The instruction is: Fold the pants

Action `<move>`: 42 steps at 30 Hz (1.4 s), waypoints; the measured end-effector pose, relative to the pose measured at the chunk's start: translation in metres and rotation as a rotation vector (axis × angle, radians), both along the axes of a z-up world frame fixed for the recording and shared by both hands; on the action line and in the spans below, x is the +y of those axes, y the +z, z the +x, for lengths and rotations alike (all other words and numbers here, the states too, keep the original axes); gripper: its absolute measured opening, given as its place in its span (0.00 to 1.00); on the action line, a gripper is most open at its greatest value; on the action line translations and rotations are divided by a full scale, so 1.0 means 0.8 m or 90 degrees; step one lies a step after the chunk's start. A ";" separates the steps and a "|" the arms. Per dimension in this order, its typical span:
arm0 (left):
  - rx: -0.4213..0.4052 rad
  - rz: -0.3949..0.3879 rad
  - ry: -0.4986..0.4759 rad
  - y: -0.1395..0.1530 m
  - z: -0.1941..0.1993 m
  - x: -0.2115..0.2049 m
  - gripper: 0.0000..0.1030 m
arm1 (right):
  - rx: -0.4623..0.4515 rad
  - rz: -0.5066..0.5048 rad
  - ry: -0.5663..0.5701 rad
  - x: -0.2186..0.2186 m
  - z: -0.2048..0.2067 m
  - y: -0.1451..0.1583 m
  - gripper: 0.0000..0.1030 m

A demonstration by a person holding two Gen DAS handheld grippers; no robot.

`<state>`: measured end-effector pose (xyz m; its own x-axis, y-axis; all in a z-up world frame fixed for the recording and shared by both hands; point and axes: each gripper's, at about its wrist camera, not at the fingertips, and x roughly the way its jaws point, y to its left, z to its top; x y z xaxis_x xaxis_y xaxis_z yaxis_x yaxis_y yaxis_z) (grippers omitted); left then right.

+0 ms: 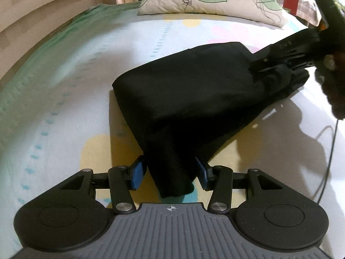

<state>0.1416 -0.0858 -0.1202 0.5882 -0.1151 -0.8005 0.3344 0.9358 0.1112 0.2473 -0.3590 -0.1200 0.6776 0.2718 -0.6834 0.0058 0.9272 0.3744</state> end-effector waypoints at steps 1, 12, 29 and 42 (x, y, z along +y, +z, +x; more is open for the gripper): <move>-0.003 0.009 -0.001 -0.003 -0.002 -0.002 0.46 | -0.006 0.006 -0.005 -0.001 -0.003 0.002 0.21; -0.012 0.047 0.009 -0.003 -0.008 -0.009 0.28 | -0.130 -0.041 0.016 0.022 -0.038 0.098 0.11; -0.013 0.048 -0.111 0.014 -0.045 -0.036 0.43 | -0.056 -0.204 -0.081 -0.051 -0.012 0.013 0.11; -0.026 -0.102 -0.028 0.036 0.038 -0.028 0.43 | -0.068 -0.241 -0.088 -0.038 -0.025 0.009 0.12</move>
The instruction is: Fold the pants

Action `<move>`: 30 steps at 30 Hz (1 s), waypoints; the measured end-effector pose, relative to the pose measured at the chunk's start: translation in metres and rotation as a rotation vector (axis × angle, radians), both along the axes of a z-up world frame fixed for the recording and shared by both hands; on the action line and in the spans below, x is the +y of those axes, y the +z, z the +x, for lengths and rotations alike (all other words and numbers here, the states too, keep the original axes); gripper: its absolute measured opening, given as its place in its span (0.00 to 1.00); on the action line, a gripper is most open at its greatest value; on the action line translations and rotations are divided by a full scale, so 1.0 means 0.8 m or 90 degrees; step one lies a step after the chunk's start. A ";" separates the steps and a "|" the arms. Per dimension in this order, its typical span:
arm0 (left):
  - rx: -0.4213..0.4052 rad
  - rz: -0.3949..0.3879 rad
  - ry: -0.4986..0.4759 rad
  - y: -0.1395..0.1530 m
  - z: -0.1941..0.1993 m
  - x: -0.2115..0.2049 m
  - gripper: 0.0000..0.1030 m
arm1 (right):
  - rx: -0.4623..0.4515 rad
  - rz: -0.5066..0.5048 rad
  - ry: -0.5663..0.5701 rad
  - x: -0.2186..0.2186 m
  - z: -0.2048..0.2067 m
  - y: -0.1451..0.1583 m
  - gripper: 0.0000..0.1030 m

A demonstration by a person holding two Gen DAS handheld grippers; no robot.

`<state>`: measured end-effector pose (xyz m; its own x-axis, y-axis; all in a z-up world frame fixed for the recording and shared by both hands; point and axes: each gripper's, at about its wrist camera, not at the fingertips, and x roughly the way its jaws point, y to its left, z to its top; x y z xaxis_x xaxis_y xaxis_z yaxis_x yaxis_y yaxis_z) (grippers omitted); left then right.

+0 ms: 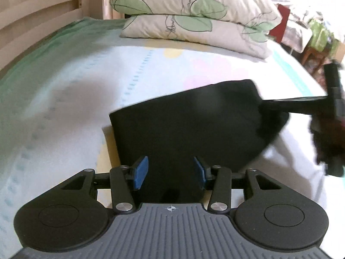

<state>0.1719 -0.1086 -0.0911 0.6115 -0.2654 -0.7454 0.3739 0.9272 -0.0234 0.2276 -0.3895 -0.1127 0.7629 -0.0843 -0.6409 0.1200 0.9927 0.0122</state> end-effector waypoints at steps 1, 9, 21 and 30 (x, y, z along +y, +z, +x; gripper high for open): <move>0.003 0.013 -0.001 -0.008 0.009 -0.004 0.43 | -0.002 0.000 0.000 0.000 -0.001 -0.001 0.13; 0.020 0.066 -0.050 -0.055 0.022 -0.034 0.44 | -0.026 -0.052 -0.027 0.014 -0.010 0.003 0.19; 0.031 0.035 -0.060 -0.054 0.042 -0.044 0.44 | -0.073 -0.151 0.121 0.109 0.023 0.003 0.30; 0.046 0.011 -0.039 -0.052 0.046 -0.036 0.51 | -0.074 -0.163 0.111 0.074 0.017 -0.023 0.29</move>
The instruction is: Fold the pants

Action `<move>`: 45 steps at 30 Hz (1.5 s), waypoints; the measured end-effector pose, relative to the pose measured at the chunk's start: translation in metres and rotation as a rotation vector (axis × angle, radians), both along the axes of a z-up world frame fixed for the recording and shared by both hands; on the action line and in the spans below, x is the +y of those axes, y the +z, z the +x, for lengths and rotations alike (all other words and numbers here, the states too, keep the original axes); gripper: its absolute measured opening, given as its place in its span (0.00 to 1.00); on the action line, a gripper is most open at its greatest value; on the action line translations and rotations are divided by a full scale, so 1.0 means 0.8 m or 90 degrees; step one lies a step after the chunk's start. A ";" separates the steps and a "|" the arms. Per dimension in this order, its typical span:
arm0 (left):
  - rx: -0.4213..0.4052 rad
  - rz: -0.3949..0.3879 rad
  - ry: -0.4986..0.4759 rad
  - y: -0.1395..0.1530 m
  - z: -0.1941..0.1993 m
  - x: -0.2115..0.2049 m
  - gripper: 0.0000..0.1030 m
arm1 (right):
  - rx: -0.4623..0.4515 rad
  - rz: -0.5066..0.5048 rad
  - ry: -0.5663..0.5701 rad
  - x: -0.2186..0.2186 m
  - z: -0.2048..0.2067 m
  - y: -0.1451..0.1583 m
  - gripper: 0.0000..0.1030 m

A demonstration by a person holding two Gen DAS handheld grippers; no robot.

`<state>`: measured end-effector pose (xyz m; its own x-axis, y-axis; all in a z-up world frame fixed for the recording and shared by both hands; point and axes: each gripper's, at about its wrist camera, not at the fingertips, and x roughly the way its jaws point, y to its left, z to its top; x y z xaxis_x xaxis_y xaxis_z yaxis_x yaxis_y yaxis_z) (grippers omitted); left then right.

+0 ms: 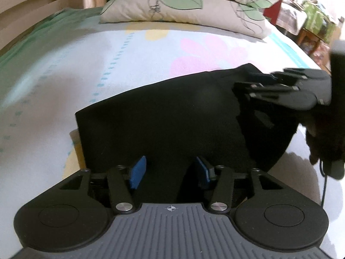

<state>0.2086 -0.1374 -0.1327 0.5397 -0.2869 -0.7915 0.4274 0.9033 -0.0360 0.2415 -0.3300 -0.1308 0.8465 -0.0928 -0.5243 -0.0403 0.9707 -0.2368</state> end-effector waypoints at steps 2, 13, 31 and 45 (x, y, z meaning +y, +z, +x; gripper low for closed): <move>0.011 0.002 0.015 0.002 0.003 0.000 0.53 | -0.012 -0.025 0.000 0.009 -0.007 -0.005 0.30; 0.080 0.042 0.104 0.010 0.017 0.007 0.61 | -0.007 -0.029 -0.011 0.002 -0.007 -0.002 0.31; 0.146 0.032 0.212 -0.005 0.026 0.056 0.85 | 0.036 0.023 -0.095 -0.021 -0.036 0.009 0.51; 0.135 0.033 0.207 -0.021 0.034 0.064 1.00 | 0.097 0.214 -0.126 -0.085 -0.018 0.010 0.62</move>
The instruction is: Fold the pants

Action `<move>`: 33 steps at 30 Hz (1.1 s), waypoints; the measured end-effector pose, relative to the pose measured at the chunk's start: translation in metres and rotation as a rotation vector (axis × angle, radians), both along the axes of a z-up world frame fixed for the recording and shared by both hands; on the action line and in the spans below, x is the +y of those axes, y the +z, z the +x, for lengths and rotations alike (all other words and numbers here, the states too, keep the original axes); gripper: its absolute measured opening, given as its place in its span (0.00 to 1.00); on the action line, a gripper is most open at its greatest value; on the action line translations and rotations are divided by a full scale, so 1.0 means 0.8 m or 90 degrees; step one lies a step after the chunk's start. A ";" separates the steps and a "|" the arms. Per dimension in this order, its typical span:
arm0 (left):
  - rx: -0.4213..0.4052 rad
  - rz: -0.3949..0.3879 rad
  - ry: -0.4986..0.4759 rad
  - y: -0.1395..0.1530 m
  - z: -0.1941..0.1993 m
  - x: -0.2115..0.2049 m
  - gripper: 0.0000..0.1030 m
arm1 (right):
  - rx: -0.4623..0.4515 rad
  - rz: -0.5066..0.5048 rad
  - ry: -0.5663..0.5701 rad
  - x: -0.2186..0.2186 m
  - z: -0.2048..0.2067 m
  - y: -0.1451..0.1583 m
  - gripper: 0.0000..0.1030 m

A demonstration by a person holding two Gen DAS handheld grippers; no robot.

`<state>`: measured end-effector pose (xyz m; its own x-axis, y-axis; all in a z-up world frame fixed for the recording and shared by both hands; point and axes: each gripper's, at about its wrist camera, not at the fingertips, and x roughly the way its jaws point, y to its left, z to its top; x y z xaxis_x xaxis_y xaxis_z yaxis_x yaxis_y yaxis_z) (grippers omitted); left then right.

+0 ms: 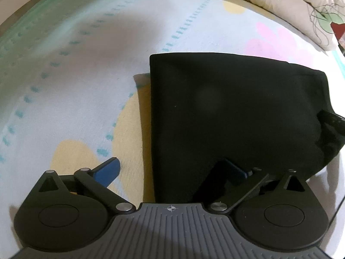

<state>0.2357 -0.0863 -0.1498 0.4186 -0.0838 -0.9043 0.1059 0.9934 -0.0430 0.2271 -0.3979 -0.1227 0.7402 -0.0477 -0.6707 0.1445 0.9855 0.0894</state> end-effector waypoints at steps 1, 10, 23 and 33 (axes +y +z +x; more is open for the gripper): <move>-0.004 0.001 -0.003 0.001 -0.005 -0.002 1.00 | 0.000 0.007 0.003 -0.004 0.001 -0.001 0.63; -0.033 -0.016 -0.042 0.003 -0.005 -0.012 1.00 | 0.007 0.040 0.025 -0.027 0.006 -0.004 0.70; -0.046 -0.049 -0.066 -0.002 0.014 -0.021 1.00 | 0.014 0.110 0.084 -0.058 0.028 -0.010 0.81; -0.066 -0.065 -0.040 0.013 0.010 -0.015 0.58 | 0.012 0.109 0.122 -0.050 0.023 -0.006 0.59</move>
